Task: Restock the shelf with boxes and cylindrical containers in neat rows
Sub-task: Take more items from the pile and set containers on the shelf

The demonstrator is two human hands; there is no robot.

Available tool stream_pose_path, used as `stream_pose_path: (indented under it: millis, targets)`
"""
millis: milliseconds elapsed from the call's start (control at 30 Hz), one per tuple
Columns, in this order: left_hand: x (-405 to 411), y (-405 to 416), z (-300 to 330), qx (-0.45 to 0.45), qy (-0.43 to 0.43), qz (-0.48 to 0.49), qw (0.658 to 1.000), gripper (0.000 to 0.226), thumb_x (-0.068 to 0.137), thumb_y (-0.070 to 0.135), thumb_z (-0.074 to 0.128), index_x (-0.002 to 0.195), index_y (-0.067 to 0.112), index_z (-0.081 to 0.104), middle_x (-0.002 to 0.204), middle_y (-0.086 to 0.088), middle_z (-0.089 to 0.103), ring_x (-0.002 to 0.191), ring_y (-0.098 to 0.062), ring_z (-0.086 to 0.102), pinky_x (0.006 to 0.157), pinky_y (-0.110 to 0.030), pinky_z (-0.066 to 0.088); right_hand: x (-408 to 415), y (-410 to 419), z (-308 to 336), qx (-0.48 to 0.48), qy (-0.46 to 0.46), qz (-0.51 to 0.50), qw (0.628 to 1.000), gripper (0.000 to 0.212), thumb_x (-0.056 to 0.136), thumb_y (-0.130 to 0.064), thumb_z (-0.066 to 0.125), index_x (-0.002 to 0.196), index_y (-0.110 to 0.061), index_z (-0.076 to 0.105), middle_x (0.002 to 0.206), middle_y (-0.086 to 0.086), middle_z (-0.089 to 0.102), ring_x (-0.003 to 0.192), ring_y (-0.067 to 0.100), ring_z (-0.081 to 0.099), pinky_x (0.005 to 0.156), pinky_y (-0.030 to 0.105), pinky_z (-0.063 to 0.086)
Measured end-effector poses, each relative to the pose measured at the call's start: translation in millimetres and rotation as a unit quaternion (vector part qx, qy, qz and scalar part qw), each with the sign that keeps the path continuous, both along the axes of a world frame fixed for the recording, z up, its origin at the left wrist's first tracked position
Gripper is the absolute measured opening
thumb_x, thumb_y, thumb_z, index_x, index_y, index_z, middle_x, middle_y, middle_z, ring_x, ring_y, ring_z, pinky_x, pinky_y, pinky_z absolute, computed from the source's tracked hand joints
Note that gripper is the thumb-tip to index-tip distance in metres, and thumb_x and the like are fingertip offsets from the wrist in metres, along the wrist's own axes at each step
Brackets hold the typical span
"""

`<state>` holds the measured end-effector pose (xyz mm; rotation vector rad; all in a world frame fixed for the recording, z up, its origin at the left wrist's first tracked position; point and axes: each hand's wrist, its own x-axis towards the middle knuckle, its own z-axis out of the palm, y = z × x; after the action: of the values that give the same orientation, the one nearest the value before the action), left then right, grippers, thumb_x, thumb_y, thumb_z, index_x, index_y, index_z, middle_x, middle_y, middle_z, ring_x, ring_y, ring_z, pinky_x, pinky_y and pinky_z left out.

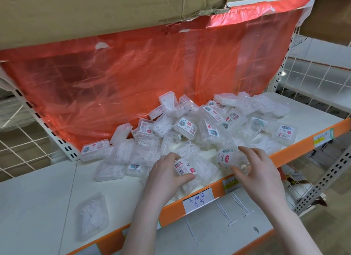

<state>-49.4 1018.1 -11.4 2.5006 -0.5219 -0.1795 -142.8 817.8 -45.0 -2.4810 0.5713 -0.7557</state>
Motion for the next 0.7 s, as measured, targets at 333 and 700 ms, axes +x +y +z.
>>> stream_pose_path:
  millis: [333,700]
  targets:
    - [-3.5,0.2,4.9,-0.038,0.038,-0.048,0.997,0.025,0.084,0.043,0.061,0.101,0.036,0.044,0.108,0.010,0.057,0.094,-0.013,0.057,0.082,-0.037,0.048,2.6,-0.7,-1.3,-0.010,-0.002,0.004,1.000,0.053,0.073,-0.016,0.076,0.123,-0.015,0.058,0.113,0.005,0.057,0.101,0.027,0.055,0.076,0.027,0.036]
    - [-4.7,-11.5,-3.4,0.009,0.015,0.044,0.999,0.065,0.080,0.057,0.062,0.129,0.018,0.044,0.127,0.001,0.053,0.116,-0.019,0.052,0.093,-0.035,0.045,2.8,-1.3,-2.0,-0.003,-0.015,0.002,1.000,0.052,0.072,-0.013,0.076,0.121,-0.013,0.060,0.111,0.007,0.058,0.101,0.029,0.056,0.078,0.031,0.040]
